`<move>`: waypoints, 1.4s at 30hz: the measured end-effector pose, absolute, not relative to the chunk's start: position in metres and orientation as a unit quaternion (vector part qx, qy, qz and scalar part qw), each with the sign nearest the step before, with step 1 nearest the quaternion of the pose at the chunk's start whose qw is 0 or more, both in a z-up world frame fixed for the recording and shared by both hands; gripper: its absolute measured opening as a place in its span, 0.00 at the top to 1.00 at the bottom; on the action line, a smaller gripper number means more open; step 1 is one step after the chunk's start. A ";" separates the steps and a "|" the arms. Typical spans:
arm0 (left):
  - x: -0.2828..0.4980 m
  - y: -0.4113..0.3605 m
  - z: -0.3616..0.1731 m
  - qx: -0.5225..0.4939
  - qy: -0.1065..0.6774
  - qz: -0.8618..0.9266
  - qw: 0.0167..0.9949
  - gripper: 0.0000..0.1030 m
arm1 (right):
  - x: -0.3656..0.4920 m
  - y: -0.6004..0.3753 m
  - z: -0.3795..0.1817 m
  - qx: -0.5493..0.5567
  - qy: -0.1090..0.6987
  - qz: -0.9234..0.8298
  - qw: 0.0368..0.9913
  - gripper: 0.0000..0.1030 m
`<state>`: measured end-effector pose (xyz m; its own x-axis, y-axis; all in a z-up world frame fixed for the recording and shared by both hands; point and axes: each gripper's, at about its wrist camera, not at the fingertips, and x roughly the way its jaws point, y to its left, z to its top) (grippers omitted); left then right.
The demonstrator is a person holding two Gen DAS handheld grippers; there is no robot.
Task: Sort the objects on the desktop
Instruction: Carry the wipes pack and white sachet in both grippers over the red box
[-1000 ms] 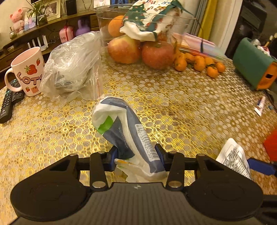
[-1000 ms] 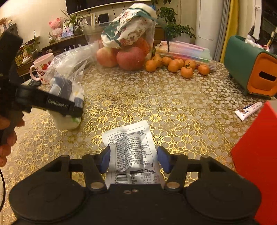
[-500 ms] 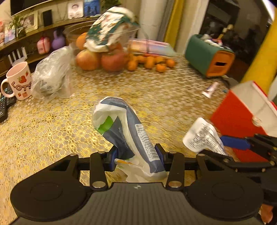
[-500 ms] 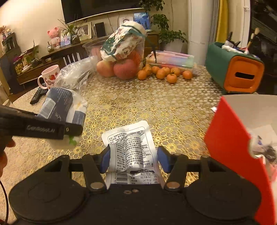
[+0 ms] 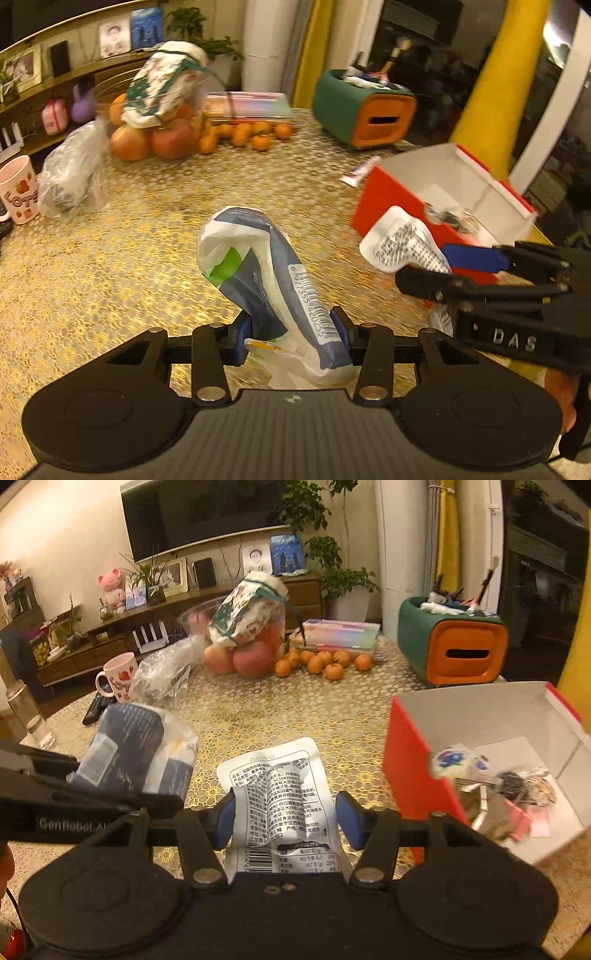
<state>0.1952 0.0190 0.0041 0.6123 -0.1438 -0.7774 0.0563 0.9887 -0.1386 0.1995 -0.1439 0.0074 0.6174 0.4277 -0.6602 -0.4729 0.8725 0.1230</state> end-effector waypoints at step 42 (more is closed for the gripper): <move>0.289 -0.198 0.024 0.024 0.424 -0.218 0.879 0.58 | 0.282 -0.339 0.029 0.010 0.338 0.088 0.937 0.46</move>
<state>0.2892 -0.1977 0.0237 0.5456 -0.3626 -0.7556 0.4030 0.9040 -0.1428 0.2817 -0.3395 0.0288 0.7562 0.1717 -0.6315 -0.1580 0.9843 0.0784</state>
